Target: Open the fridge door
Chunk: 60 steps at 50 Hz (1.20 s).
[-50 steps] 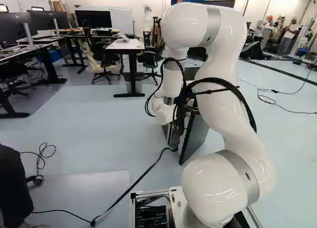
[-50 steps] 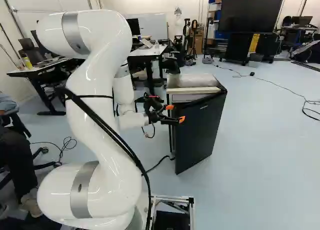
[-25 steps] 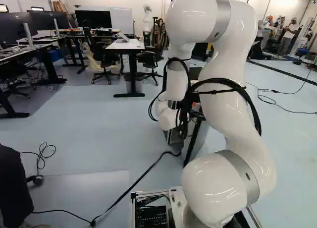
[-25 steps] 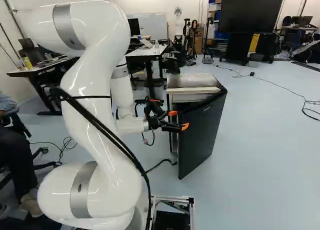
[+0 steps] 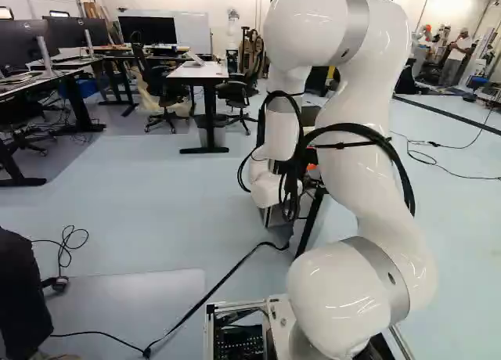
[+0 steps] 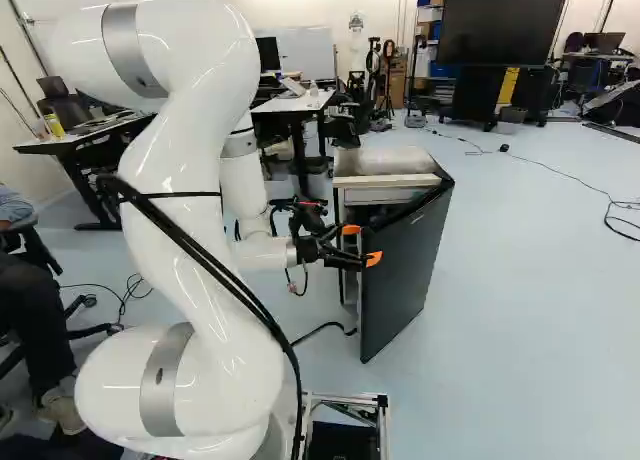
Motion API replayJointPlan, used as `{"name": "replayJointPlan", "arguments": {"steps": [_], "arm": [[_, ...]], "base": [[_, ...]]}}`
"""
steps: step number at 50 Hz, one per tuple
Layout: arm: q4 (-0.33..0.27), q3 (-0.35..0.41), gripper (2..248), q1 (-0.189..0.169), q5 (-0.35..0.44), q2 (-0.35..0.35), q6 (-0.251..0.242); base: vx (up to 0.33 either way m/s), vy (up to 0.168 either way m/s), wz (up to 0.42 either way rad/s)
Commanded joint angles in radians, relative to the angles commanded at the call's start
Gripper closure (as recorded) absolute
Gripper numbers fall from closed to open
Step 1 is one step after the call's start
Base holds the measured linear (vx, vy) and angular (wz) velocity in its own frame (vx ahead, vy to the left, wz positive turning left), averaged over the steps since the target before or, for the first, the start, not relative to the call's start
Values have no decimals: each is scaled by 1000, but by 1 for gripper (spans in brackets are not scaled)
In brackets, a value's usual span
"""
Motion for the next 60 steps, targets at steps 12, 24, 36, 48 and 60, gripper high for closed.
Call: {"name": "replayJointPlan", "arguments": {"steps": [12, 24, 36, 48, 60], "arm": [[32, 0, 3, 0, 18, 0, 0], [65, 0, 3, 0, 37, 0, 0], [98, -2, 3, -4, 55, -1, 0], [132, -11, 3, -17, 73, -5, 0], [167, -21, 3, -32, 87, -9, 0]], "base": [[0, 0, 0], [0, 0, 0], [0, 0, 0], [0, 0, 0], [0, 0, 0]]}}
